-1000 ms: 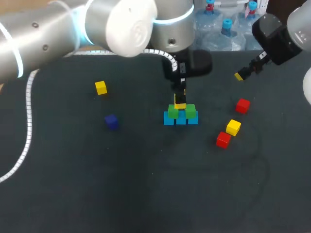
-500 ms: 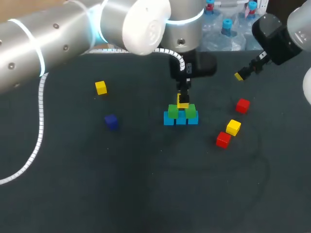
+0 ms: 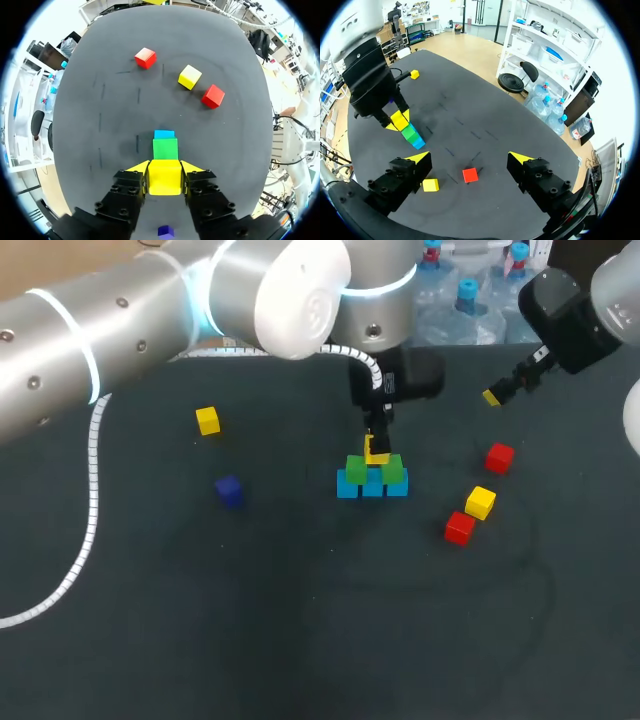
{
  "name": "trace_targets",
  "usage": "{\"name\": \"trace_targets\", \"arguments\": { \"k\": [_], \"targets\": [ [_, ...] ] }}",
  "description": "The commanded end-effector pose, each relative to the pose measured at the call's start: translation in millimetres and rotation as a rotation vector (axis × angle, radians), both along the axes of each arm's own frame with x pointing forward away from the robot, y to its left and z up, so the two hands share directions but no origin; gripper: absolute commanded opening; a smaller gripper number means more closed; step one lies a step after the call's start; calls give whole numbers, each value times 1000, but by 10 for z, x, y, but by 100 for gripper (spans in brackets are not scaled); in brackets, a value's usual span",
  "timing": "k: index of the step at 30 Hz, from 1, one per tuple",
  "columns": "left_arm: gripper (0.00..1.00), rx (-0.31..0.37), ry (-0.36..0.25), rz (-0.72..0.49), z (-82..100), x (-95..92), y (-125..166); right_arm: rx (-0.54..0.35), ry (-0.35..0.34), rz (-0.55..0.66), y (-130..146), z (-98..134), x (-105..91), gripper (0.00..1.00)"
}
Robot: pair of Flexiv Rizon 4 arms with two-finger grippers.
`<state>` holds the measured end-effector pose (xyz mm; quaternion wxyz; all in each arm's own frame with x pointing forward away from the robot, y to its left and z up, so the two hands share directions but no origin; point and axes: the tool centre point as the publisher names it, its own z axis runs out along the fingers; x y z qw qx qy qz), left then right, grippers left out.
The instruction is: Place the blue cubes, place green cubes on the blue cubes, place the yellow cubes on the green cubes, then place the red cubes on the yellow cubes, and place purple cube on the red cubes.
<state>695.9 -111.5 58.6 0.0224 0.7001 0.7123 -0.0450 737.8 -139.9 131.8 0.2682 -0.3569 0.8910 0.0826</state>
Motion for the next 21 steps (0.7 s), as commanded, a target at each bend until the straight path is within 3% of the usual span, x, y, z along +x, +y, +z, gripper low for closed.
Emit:
{"name": "trace_targets", "arguments": {
  "k": [1, 18, 19, 21],
  "targets": [
    [0, -3, -1, 0, -22, -14, 6, -2, -3, -4, 3, 0, -13, 100],
    [0, -12, -14, 10, -89, 4, 50, -2, -3, -4, 3, 0, -13, 100],
    [5, -12, -14, 10, -89, 4, 51, -2, -3, -4, 3, 0, -13, 100],
    [29, -15, -14, 12, -90, 3, 50, -2, -3, -4, 3, 0, -13, 100]
  ]
}}
